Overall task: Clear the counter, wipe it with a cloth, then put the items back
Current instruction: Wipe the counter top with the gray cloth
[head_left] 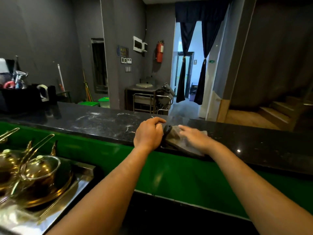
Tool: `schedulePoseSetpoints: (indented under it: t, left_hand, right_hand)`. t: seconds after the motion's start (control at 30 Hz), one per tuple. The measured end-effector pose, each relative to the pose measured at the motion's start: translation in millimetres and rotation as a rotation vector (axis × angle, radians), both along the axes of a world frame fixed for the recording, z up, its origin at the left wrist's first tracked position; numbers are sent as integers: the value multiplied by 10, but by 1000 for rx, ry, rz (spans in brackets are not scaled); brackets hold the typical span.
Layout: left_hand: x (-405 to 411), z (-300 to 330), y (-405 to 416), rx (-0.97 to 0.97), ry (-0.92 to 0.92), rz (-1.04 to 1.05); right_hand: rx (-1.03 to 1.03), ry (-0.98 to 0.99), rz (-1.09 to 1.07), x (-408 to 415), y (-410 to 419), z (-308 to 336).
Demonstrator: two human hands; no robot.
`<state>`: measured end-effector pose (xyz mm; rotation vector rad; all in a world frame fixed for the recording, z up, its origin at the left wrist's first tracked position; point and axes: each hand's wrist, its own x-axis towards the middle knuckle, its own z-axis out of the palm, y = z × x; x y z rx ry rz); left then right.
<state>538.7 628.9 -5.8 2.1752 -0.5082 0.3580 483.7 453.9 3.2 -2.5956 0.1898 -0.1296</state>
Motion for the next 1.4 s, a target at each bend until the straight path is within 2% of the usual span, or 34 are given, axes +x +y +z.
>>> schedulePoseSetpoints:
  t: [0.03, 0.1, 0.17, 0.23, 0.3, 0.43, 0.53, 0.6, 0.73, 0.83, 0.87, 0.93, 1.03, 1.23, 1.33, 1.4]
  left_hand:
    - [-36, 60, -33, -23, -3, -30]
    - [-125, 195, -209, 86, -64, -124]
    - [-242, 253, -507, 319, -128, -241]
    - [-285, 205, -765, 564, -114, -293]
    - [-183, 101, -857, 765, -39, -272]
    - [35, -7, -602, 922, -20, -298]
    - [425, -18, -90, 961, -54, -299]
    - [768, 19, 239, 992, -15, -201]
    - [925, 117, 249, 1034, 49, -137]
    - [612, 145, 100, 1108, -116, -54]
    - [496, 121, 101, 1102, -149, -69]
    - [375, -17, 158, 1020, -94, -191]
    - [674, -50, 233, 958, -5, -340]
    - [1717, 161, -54, 1001, 98, -225]
    - [1804, 212, -245, 988, 153, -176]
    - [1641, 178, -241, 1002, 72, -261]
  right_hand:
    - [108, -103, -94, -79, -102, 46]
    - [97, -220, -340, -258, -340, 54]
    - [-57, -74, -506, -384, -489, -37]
    - [-208, 48, -489, -386, -431, -103]
    - [-258, 45, -482, -316, -364, -135]
    - [-252, 47, -483, -320, -375, -90]
    - [-281, 51, -477, -306, -372, -116]
    - [-302, 69, -447, -264, -340, -103]
    - [-333, 119, -356, -27, -137, -88]
    - [-357, 150, -320, 245, 30, -105]
    - [-361, 158, -318, 322, 61, -106]
    - [-365, 172, -319, 436, 77, -112]
    - [-357, 193, -297, 485, 58, -125]
    - [-339, 183, -275, 472, 46, -107]
    - [-331, 170, -284, 467, 48, -114]
    - [-331, 166, -286, 487, 29, -119]
